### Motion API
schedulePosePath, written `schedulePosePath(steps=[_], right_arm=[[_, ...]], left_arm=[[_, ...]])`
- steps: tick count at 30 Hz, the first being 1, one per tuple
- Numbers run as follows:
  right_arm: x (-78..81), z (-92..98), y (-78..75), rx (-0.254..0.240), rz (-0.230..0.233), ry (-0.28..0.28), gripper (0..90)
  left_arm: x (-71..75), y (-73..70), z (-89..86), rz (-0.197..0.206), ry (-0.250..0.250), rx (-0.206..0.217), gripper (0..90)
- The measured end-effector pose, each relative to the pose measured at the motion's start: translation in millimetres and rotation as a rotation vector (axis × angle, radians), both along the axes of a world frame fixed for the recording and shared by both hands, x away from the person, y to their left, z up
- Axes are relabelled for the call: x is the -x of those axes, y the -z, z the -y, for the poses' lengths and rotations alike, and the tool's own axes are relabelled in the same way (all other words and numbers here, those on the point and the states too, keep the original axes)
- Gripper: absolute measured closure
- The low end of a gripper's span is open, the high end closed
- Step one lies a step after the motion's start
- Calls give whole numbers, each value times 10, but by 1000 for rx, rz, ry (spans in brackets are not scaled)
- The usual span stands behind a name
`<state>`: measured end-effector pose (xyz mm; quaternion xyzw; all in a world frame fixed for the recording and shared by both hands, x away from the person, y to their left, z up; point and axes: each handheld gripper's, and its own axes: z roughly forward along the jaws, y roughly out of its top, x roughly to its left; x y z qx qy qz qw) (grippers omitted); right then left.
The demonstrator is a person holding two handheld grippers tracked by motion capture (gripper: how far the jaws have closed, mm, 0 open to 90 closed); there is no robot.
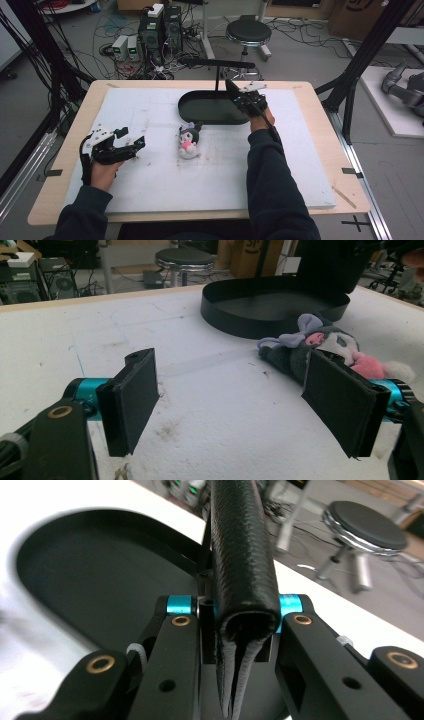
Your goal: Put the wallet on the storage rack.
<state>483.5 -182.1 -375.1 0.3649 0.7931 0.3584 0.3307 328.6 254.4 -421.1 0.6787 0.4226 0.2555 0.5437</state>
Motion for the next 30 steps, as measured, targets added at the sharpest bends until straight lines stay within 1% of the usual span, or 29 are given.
schedulePosePath(steps=[4, 7, 8, 9, 11, 12, 14, 16, 17, 18, 19, 20, 21, 22, 23, 25, 28, 30], right_arm=[[-126, -145, 161, 83, -11, 55, 798], [-184, -226, 254, 130, -15, 105, 797], [-184, -226, 254, 130, -15, 105, 797], [-209, -269, 304, 135, -16, 119, 796], [-224, -324, 337, 113, -27, 126, 791], [-223, -368, 352, 114, -40, 121, 782], [-209, -460, 393, 138, -31, 108, 756], [-209, -512, 418, 135, -26, 94, 725], [-222, -523, 424, 106, -38, 80, 671], [-237, -534, 426, 63, -68, 72, 585], [-259, -541, 426, 13, -87, 59, 504], [-259, -552, 437, -26, -83, 43, 411], [-259, -552, 437, -26, -83, 43, 411], [-245, -590, 443, -56, -69, 16, 323], [-233, -605, 440, -61, -61, 9, 313], [-219, -592, 409, -102, -66, -3, 311], [-183, -496, 304, -173, -88, -31, 306], [-149, -399, 212, -197, -122, -54, 306]], left_arm=[[4, -3, -9, 3, 0, -5, 220], [5, -1, -18, 3, -1, -1, 220], [5, -1, -18, 3, -1, -1, 220], [6, 1, -18, 2, 1, 3, 220], [4, 2, -16, 2, 6, 4, 220], [4, 2, -14, 2, 9, 5, 220], [5, 1, -8, 2, 13, 7, 220], [7, -1, -5, 5, 12, 7, 220], [8, -3, -4, 5, 14, 6, 220], [9, -3, -1, 6, 14, 7, 220], [9, -3, -1, 6, 14, 7, 220], [8, -3, 1, 5, 14, 9, 220], [7, -3, 1, 5, 15, 8, 220], [5, -2, -1, 5, 15, 8, 220], [6, -2, -3, 4, 15, 7, 220], [8, -1, -6, 4, 15, 9, 220], [9, -1, -17, 4, 14, 5, 220], [11, 1, -17, 1, 12, 10, 220]])
